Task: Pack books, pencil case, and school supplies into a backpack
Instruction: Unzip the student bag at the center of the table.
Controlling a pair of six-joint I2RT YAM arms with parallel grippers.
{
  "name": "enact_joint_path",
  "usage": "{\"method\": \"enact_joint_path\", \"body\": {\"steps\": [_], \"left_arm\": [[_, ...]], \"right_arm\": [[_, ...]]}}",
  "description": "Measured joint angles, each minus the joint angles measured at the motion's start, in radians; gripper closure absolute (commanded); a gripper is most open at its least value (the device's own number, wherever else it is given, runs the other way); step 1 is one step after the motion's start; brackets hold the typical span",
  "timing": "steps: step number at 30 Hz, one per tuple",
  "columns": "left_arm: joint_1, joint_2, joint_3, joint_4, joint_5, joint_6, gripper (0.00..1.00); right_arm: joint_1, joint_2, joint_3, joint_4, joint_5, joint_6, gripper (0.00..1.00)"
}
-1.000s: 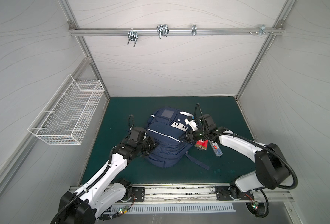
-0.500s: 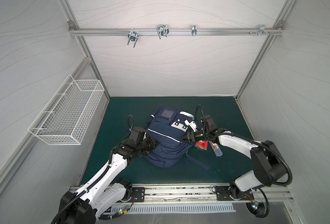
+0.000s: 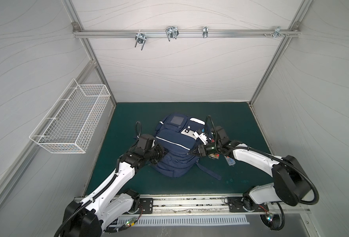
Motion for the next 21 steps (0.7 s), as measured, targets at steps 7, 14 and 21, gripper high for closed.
{"method": "enact_joint_path", "body": {"steps": [7,14,21], "left_arm": [[0.001,0.000,-0.004,0.008,0.003,-0.001,1.00],[0.001,0.000,-0.011,0.016,0.006,-0.001,1.00],[0.002,0.002,-0.016,0.024,0.008,-0.002,1.00]], "right_arm": [[0.079,-0.031,-0.003,-0.011,0.076,0.010,0.72],[0.156,-0.055,0.007,-0.054,0.204,0.009,0.79],[0.247,-0.077,0.037,-0.135,0.401,0.002,0.84]]}}
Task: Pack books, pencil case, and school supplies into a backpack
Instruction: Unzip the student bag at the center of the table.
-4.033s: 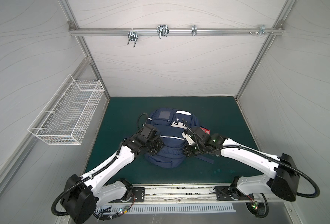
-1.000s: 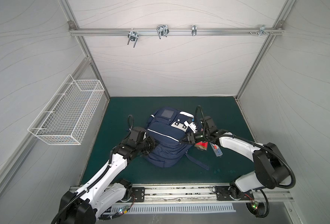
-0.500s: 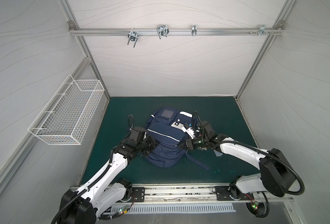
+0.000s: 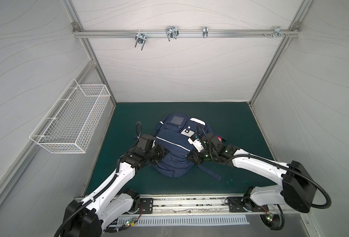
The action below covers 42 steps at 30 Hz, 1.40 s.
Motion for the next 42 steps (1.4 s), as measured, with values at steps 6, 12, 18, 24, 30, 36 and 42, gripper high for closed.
{"method": "enact_joint_path", "body": {"steps": [6,12,18,24,30,36,42], "left_arm": [[0.000,0.007,-0.001,0.006,0.004,0.000,1.00],[0.000,0.009,-0.001,0.010,0.005,0.001,0.96],[0.058,0.010,-0.001,-0.010,-0.007,0.026,0.66],[0.288,0.018,-0.044,-0.013,0.047,0.014,0.71],[0.321,0.073,-0.045,0.026,0.108,0.008,0.76],[0.323,0.093,-0.074,0.084,0.137,-0.003,0.86],[0.325,0.122,-0.133,0.158,0.160,-0.025,1.00]], "right_arm": [[0.076,-0.001,0.023,-0.058,0.155,-0.002,0.99],[0.096,-0.001,0.034,-0.087,0.232,0.008,1.00],[0.105,-0.026,0.034,-0.114,0.242,0.050,1.00],[0.108,-0.085,0.035,-0.136,0.238,0.126,1.00],[0.109,-0.089,0.037,-0.167,0.232,0.184,1.00],[0.115,-0.089,0.078,-0.205,0.237,0.226,1.00],[0.139,-0.064,0.138,-0.262,0.259,0.253,1.00]]}}
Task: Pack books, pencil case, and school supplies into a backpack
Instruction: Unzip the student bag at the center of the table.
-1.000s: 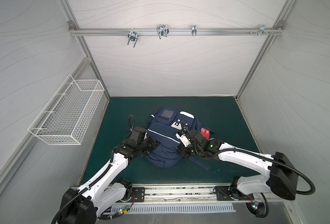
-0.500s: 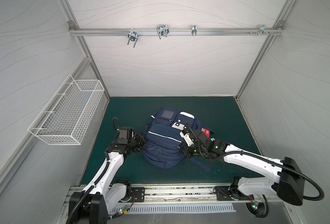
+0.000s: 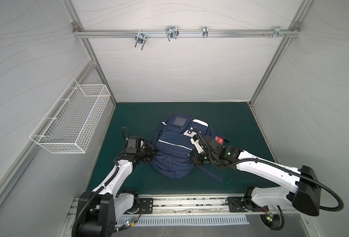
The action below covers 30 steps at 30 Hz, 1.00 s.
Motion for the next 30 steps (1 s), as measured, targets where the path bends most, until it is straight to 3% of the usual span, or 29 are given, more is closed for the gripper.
{"method": "enact_joint_path", "body": {"steps": [8,17,21,26,28,30], "left_arm": [[0.003,-0.027,-0.044,0.066,0.012,-0.026,1.00],[-0.008,-0.214,-0.069,0.069,-0.026,-0.045,1.00],[-0.088,-0.266,-0.104,0.066,-0.102,-0.059,1.00],[-0.193,-0.325,-0.176,0.098,-0.166,-0.101,1.00],[-0.185,-0.335,-0.178,0.103,-0.167,-0.107,0.85],[-0.162,-0.323,-0.171,0.099,-0.159,-0.101,0.78]], "right_arm": [[0.044,0.121,0.114,-0.041,0.016,0.053,1.00],[0.071,0.439,0.415,-0.032,-0.030,0.084,1.00],[0.046,0.570,0.542,-0.019,-0.070,0.085,1.00],[-0.014,0.562,0.512,-0.016,-0.135,0.080,1.00],[-0.029,0.530,0.470,-0.010,-0.159,0.074,1.00],[-0.038,0.492,0.441,-0.008,-0.168,0.061,1.00]]}}
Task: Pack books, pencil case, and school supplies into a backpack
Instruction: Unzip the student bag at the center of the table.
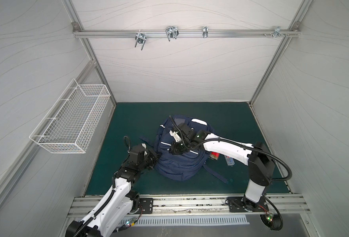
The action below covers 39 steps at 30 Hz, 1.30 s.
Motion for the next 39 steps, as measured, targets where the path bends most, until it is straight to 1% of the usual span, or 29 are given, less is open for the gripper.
{"method": "enact_joint_path", "body": {"steps": [3,6,8,10,12,16,20,22,27,29,34,37,39], "left_arm": [[0.050,0.071,0.021,0.006,0.028,-0.003,0.79],[0.073,0.164,0.043,0.027,0.058,-0.005,0.80],[0.074,0.200,0.044,0.047,0.077,-0.006,0.79],[0.075,0.219,0.044,0.070,0.094,-0.006,0.74],[0.075,0.224,0.044,0.097,0.114,-0.010,0.70],[0.079,0.191,0.029,0.138,0.124,-0.029,0.68],[0.080,0.102,0.020,0.145,0.127,-0.032,0.72],[0.080,0.088,0.019,0.161,0.132,-0.032,0.74],[0.080,0.116,0.000,0.186,0.154,-0.034,0.74],[0.080,0.127,-0.015,0.190,0.158,-0.037,0.71],[0.080,0.187,-0.028,0.248,0.189,-0.060,0.71],[0.080,0.221,-0.028,0.299,0.203,-0.073,0.72],[0.079,0.237,-0.028,0.327,0.212,-0.079,0.76]], "right_arm": [[-0.010,-0.058,-0.040,0.000,-0.006,-0.011,1.00],[-0.016,-0.091,-0.070,-0.008,-0.012,-0.011,1.00],[-0.016,-0.092,-0.074,-0.008,-0.014,-0.011,1.00],[-0.014,-0.092,-0.076,-0.008,-0.015,-0.010,1.00],[-0.010,-0.092,-0.076,-0.007,-0.015,-0.010,1.00],[-0.008,-0.092,-0.075,-0.007,-0.015,-0.009,1.00],[-0.006,-0.092,-0.075,-0.006,-0.015,-0.003,1.00],[-0.003,-0.092,-0.075,-0.006,-0.014,-0.003,1.00],[-0.003,-0.092,-0.075,-0.006,-0.014,-0.001,1.00],[-0.002,-0.092,-0.075,-0.006,-0.013,-0.001,1.00],[0.003,-0.092,-0.075,-0.006,-0.013,0.007,1.00],[0.005,-0.092,-0.075,-0.007,-0.011,0.013,1.00],[0.006,-0.092,-0.075,-0.006,-0.009,0.016,1.00]]}}
